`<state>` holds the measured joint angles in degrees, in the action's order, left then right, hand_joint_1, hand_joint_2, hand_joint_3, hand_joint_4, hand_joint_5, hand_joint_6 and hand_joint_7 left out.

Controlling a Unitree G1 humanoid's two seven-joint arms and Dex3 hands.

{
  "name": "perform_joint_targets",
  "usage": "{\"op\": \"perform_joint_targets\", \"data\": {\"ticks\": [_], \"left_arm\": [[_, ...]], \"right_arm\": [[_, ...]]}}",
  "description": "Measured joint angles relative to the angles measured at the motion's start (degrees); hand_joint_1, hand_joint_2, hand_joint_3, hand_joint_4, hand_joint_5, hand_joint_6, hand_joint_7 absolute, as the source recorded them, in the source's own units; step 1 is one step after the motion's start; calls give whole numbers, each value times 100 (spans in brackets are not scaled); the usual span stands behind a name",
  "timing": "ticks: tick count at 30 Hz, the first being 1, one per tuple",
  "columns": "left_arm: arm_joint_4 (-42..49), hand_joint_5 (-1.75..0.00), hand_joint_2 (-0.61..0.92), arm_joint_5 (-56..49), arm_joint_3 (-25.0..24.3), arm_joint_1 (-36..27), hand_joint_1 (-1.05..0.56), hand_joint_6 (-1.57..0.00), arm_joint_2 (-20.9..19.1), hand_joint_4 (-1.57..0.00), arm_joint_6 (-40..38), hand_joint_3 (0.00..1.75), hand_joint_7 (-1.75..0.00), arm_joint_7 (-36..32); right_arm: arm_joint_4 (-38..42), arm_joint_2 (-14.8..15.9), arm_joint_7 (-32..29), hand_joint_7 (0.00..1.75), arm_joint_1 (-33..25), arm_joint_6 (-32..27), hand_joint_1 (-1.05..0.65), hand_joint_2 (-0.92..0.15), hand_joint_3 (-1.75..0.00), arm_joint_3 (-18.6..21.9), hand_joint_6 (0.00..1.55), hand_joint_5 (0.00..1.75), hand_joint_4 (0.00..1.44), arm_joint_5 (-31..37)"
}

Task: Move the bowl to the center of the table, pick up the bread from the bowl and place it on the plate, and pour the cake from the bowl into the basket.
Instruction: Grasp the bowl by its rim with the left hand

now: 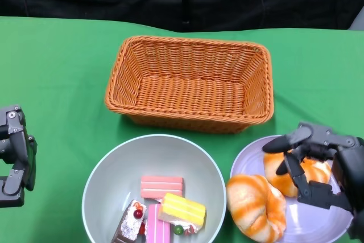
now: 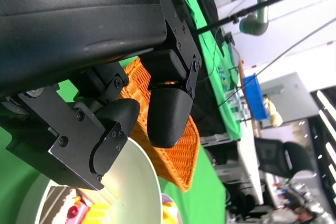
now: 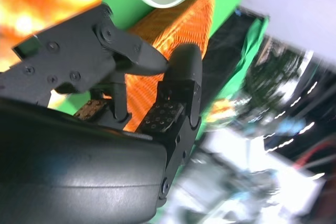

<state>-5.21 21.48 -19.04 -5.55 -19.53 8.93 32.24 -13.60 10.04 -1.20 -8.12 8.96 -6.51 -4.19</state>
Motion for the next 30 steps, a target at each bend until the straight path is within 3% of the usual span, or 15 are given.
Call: {"op": "perform_joint_targets", "data": {"ticks": [2, 7, 8, 11, 15, 18, 21, 25, 28, 30], "left_arm": [[6, -170, 35, -118, 41, 19, 9, -86, -15, -95, 129, 155, -160, 20], [-82, -168, 34, -431, 107, -3, 11, -86, -249, -94, 201, 157, -158, 28], [-115, -169, 36, -444, 119, 4, 11, -86, -330, -93, 203, 154, -156, 49], [-209, -168, 37, -482, 163, 22, 11, -87, -517, -92, 265, 151, -153, 188], [-376, -160, 41, -763, 359, 55, 9, -83, -818, -86, 261, 135, -142, 300], [-395, -142, 44, -1142, 493, 147, 6, -90, -1177, -89, 535, 122, -120, 479], [-411, -118, 47, -1339, 561, 196, 3, -98, -1463, -90, 767, 110, -84, 628], [-468, -103, 53, -1544, 637, 267, 5, -105, -1862, -86, 1189, 99, -47, 863], [-399, -61, 54, -1890, 768, 397, -4, -100, -2220, -78, 1919, 70, -14, 1055], [-182, -30, 65, -2189, 864, 648, -13, -95, -2553, -80, 2807, 37, -3, 1180]], "right_arm": [[-460, -174, 23, 151, -74, -900, -9, -43, -147, 116, 91, 159, 105, -947], [-1540, -326, -118, 158, -322, -2747, -11, -49, -142, 778, 83, 168, 100, -3364], [-1689, -329, -117, 161, -396, -2949, -14, -56, -133, 929, 79, 172, 94, -3741], [-1891, -334, 91, 164, -752, -3199, -15, -60, -127, 1158, 76, 174, 90, -4476], [-1858, -341, 545, 159, -1151, -3253, -12, -52, -135, 1177, 80, 175, 89, -4632], [-1811, -399, 786, 158, -1314, -3176, -12, -49, -137, 1130, 81, 175, 89, -4488], [-1809, -520, 907, 158, -1413, -3040, -10, -46, -138, 1075, 82, 175, 89, -4301], [-1801, -601, 978, 158, -1476, -2970, -11, -46, -139, 1005, 81, 175, 89, -4118], [-1788, -680, 1009, 156, -1502, -2921, -9, -46, -135, 977, 83, 175, 90, -3981], [-1780, -769, 987, 153, -1507, -2920, -7, -48, -132, 953, 84, 175, 90, -3916]]}}
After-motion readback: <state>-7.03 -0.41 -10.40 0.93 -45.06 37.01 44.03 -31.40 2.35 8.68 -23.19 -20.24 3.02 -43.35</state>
